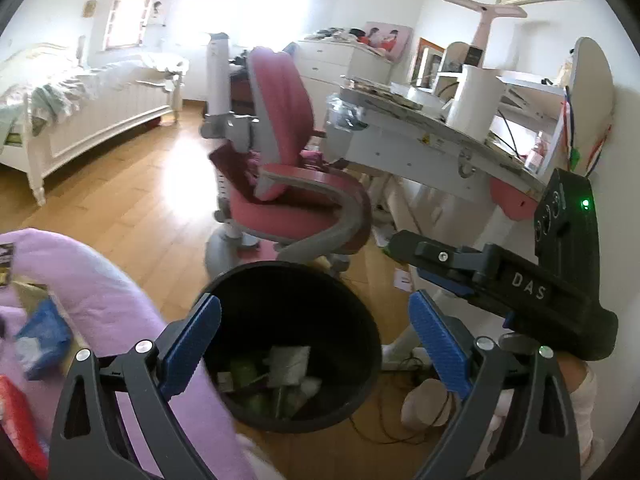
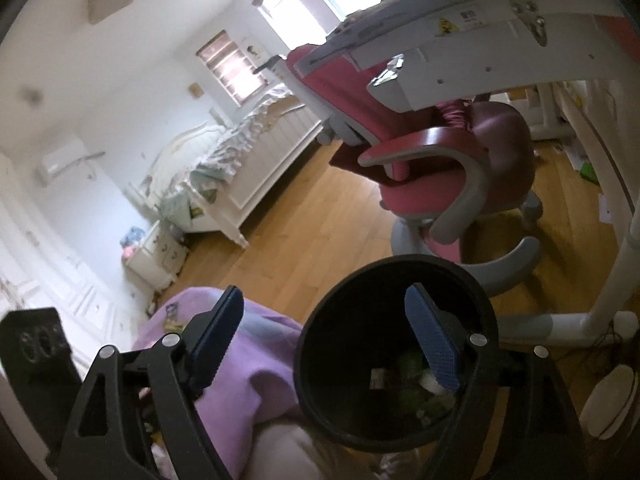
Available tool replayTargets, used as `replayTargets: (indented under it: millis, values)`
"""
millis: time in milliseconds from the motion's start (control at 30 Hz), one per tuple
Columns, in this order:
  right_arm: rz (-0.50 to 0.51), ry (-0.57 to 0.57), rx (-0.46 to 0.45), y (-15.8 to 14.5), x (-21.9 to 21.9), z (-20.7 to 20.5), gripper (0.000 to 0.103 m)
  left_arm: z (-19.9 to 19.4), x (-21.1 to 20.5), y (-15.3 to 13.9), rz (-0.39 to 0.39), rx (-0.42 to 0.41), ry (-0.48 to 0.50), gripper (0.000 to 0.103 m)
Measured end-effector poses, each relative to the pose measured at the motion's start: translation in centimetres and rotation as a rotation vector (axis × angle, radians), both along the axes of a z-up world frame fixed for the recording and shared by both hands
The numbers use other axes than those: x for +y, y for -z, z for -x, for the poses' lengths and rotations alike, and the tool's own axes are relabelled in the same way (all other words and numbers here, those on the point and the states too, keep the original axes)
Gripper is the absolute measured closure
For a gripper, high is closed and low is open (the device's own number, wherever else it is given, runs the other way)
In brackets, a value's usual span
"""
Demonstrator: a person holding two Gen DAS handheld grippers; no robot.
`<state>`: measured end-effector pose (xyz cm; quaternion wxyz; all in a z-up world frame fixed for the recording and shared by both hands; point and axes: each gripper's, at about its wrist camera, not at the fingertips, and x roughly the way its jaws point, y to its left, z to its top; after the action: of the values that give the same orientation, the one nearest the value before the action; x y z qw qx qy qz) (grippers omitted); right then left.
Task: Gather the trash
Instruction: 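Drop the gum pack and white cup into the black bin, then move both grippers back toward the purple table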
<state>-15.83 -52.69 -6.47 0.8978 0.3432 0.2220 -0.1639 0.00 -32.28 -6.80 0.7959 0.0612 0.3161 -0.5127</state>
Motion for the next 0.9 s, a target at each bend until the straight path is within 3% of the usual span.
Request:
replayTargets:
  millis: [233,533,633,767,900]
  values:
    - [0.017,-0.085,0.009,-0.8,3.1,-2.7,0.017,-1.5,6.3,-1.5,0.019,-0.029,-0.131,0.009]
    - [0.058,-0.316,0.039,-1.9,11.2,-9.3,0.017,-6.6,20.2,-1.0,0.026,0.034,-0.453,0.009]
    - [0.07,-0.4,0.049,-2.2,14.2,-11.4,0.017,-7.9,24.9,-0.2,0.001,0.049,-0.553,0.009]
    - [0.112,-0.553,0.078,-2.5,19.6,-14.7,0.017,-9.7,29.7,1.9,-0.107,0.078,-0.691,0.009]
    - [0.138,-0.681,0.134,-2.0,24.5,-17.2,0.017,-11.1,32.2,4.2,-0.174,0.151,-0.735,0.013]
